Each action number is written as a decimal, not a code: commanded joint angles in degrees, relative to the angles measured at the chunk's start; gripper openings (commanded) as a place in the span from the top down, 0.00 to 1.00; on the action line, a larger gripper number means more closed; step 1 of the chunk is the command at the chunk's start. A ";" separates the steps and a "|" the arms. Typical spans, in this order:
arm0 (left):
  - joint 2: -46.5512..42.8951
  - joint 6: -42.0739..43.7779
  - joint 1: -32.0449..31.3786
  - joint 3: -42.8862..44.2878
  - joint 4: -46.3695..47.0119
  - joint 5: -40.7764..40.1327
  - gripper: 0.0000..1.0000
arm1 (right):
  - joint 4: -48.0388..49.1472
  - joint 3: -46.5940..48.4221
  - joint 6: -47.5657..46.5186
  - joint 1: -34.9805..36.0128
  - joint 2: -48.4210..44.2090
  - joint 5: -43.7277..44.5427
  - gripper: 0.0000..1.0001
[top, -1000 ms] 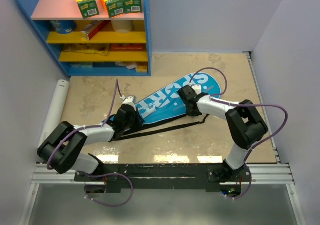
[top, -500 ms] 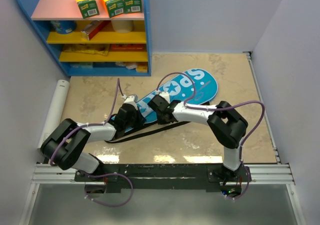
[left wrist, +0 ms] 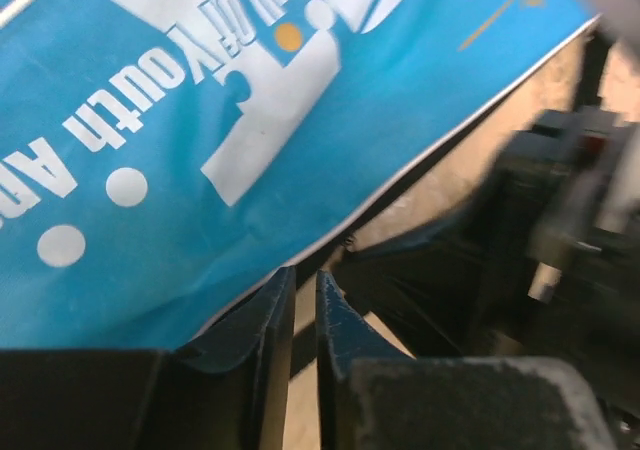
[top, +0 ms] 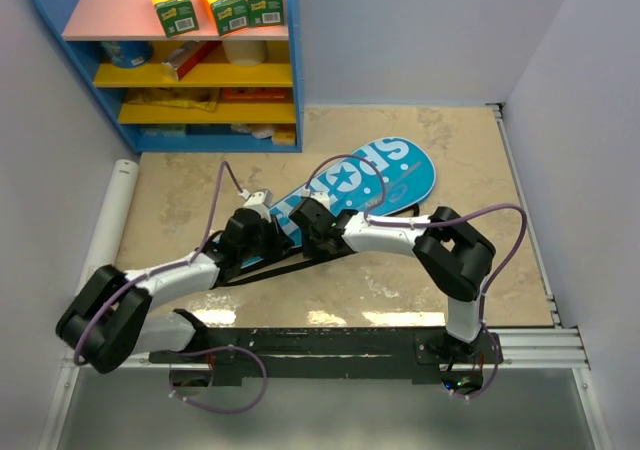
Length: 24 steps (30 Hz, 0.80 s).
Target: Pack up the badminton gear
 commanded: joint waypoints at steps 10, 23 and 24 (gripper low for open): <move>-13.69 -0.26 -0.32 19.25 -46.78 -20.68 0.58 | -0.40 -5.20 -1.99 -3.97 -2.29 1.01 1.00; -12.37 -8.70 0.29 13.99 -51.05 -24.67 0.48 | 1.37 -14.96 -8.32 -12.68 -11.52 0.83 1.00; -10.62 -9.14 0.29 13.72 -50.69 -24.32 0.48 | 1.19 -14.96 -8.58 -12.68 -12.13 1.10 1.00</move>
